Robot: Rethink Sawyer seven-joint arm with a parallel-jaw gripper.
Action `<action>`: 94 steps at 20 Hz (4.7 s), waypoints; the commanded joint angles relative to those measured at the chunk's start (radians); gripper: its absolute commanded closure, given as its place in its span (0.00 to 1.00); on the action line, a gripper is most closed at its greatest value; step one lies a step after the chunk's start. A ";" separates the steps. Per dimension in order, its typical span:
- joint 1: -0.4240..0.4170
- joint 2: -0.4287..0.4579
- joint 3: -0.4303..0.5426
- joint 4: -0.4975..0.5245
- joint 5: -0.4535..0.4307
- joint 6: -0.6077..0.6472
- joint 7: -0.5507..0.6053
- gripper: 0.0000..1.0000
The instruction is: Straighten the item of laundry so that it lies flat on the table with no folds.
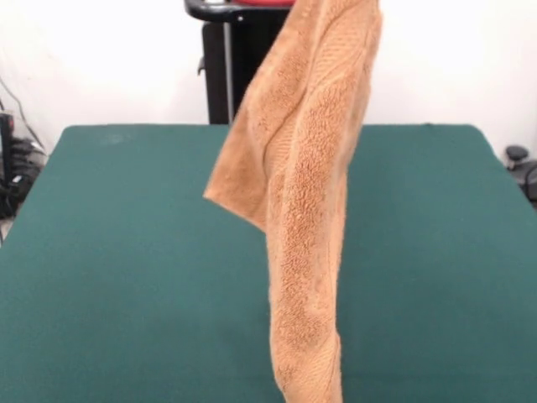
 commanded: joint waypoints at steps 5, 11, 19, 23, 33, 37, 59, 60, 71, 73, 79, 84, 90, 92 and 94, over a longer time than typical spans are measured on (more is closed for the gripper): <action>0.200 0.150 -0.309 -0.109 -0.073 -0.144 0.243 1.00; 0.158 0.182 -0.285 -0.061 -0.053 -0.136 0.121 1.00; 0.122 0.230 -0.227 0.019 -0.058 -0.129 0.059 1.00; 0.132 0.235 -0.222 0.049 -0.055 -0.130 0.066 1.00; 0.134 0.233 -0.210 0.099 -0.056 -0.091 0.037 1.00; 0.135 0.246 -0.215 0.117 -0.076 -0.084 0.021 1.00; -0.088 0.352 0.042 0.236 -0.041 0.293 -0.357 1.00; -0.087 0.360 0.045 0.236 -0.040 0.319 -0.362 1.00; -0.142 0.393 0.157 0.268 0.050 0.473 -0.338 1.00; -0.141 0.397 0.171 0.277 0.053 0.482 -0.322 1.00; -0.139 0.431 0.225 0.299 0.079 0.480 -0.282 1.00; -0.118 0.422 0.225 0.326 0.063 0.502 -0.255 1.00; -0.085 0.451 0.217 0.338 0.050 0.520 -0.235 1.00; -0.077 0.452 0.210 0.338 0.037 0.521 -0.231 1.00; -0.057 0.465 0.188 0.320 0.008 0.511 -0.209 1.00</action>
